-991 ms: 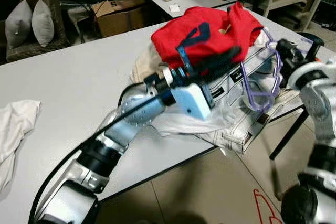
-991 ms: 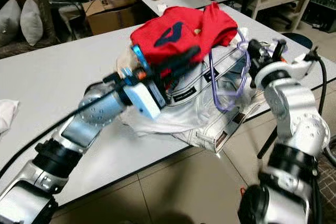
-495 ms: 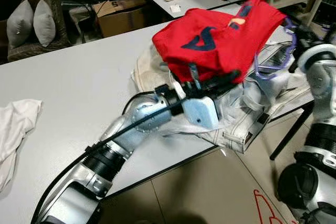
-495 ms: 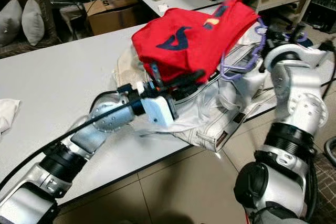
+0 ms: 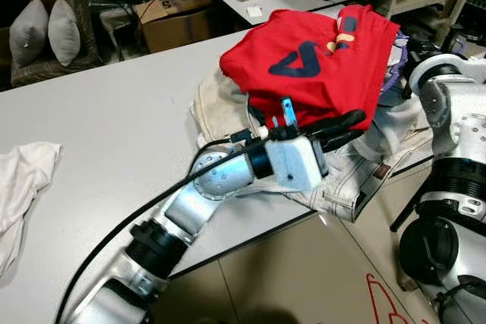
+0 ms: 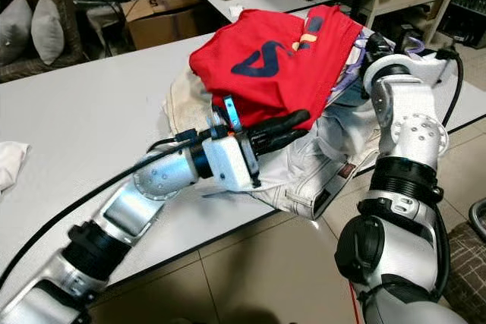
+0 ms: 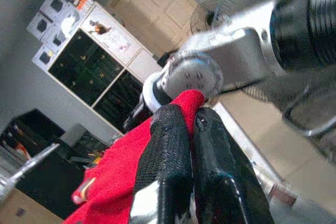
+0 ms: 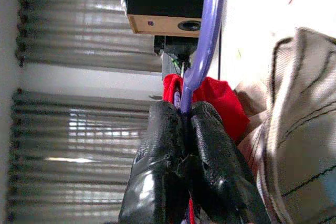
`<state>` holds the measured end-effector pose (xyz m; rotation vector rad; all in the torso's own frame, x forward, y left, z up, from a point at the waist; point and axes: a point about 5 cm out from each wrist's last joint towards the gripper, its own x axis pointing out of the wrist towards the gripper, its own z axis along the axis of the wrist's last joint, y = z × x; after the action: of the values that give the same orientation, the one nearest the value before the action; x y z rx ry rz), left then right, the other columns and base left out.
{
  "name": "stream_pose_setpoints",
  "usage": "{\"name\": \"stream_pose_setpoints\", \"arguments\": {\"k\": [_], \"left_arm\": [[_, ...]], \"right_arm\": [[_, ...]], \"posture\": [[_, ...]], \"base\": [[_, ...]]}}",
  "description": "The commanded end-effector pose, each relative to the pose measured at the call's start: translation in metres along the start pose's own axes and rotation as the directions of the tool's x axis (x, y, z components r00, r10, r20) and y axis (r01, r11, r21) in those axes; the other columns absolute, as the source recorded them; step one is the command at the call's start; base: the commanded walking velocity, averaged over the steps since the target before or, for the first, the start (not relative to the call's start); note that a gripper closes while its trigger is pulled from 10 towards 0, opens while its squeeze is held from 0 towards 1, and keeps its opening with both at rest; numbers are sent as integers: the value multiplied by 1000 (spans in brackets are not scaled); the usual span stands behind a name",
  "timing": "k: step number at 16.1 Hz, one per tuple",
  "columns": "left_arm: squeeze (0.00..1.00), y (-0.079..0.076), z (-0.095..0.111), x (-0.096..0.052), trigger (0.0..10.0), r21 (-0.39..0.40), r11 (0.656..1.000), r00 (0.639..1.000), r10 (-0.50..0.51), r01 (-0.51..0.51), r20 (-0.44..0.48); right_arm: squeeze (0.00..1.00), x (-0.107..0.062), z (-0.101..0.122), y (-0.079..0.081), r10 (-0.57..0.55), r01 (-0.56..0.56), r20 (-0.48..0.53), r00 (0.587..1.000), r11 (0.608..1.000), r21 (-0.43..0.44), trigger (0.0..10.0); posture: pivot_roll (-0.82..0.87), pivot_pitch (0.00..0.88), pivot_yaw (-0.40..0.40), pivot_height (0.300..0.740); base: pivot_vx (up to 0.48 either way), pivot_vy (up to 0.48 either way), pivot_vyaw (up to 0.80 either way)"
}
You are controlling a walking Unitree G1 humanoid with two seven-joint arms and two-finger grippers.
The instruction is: Hang hanger
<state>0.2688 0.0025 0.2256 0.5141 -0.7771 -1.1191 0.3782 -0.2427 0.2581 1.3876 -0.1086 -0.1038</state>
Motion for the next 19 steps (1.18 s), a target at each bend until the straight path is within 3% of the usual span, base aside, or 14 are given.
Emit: {"name": "stream_pose_setpoints", "arguments": {"k": [1,4,5,7,8,9,10,11,12,13,14,16,17,19], "left_arm": [[0,2,24,9,0,-2,1000,992,-11,12,126],[0,21,34,23,0,-104,993,983,78,-61,167],[0,24,38,27,0,-150,988,980,65,-37,186],[0,21,46,31,0,-284,956,975,-4,69,222],[0,21,47,31,0,-307,948,974,-10,81,225],[0,24,47,33,941,-331,941,975,2,73,221],[0,26,46,36,1137,-352,934,979,17,57,205],[0,37,31,43,1059,-327,942,991,108,-76,82],[0,44,25,45,157,-312,940,987,156,-139,32],[0,58,19,47,0,-299,927,973,232,-226,-17],[0,65,20,49,0,-304,923,969,245,-236,-8],[0,68,31,55,235,-317,937,982,177,-150,59],[0,62,37,58,1451,-275,956,990,123,-99,72],[0,61,25,54,1490,-159,979,992,127,-129,-25]], "right_arm": [[0,1,8,9,21,-18,42,999,998,-65,10000],[0,-3,-12,3,4,-15,-45,999,971,-238,10000],[0,-4,-17,-1,-6,-11,-61,998,964,-265,10000],[0,-7,-18,-7,-15,-2,-60,998,961,-277,10000],[0,-7,-18,-7,-12,-6,-59,998,958,-285,10000],[0,-8,-19,-4,0,-19,-64,998,956,-292,10000],[0,-9,-19,-1,17,-36,-70,997,957,-289,10000],[0,-15,-26,10,70,-102,-120,990,952,-289,10000],[0,-18,-31,15,91,-134,-152,984,945,-299,10000],[0,-27,-40,18,106,-172,-205,973,926,-336,10000],[0,-33,-44,17,106,-183,-229,968,918,-352,10000],[0,-42,-43,9,83,-146,-220,972,948,-284,10000],[0,-48,-44,6,77,-125,-224,972,970,-206,10000],[0,-57,-41,9,91,-133,-218,972,974,-183,10000]], "posture": [[-79,17,63,740],[-76,18,62,740],[-76,17,65,740],[-77,18,73,740],[-77,19,75,740],[-76,19,77,740],[-75,20,77,740],[-71,18,76,740],[-68,17,75,740],[-66,15,74,740],[-66,13,75,740],[-64,9,84,740],[-66,7,88,740],[-73,3,98,740]], "base": [[0,0,0],[0,0,0],[0,0,0],[0,0,0],[0,0,0],[0,0,0],[0,0,0],[0,0,0],[0,0,0],[0,0,0],[0,0,0],[0,0,0],[0,0,0],[0,0,0]]}}
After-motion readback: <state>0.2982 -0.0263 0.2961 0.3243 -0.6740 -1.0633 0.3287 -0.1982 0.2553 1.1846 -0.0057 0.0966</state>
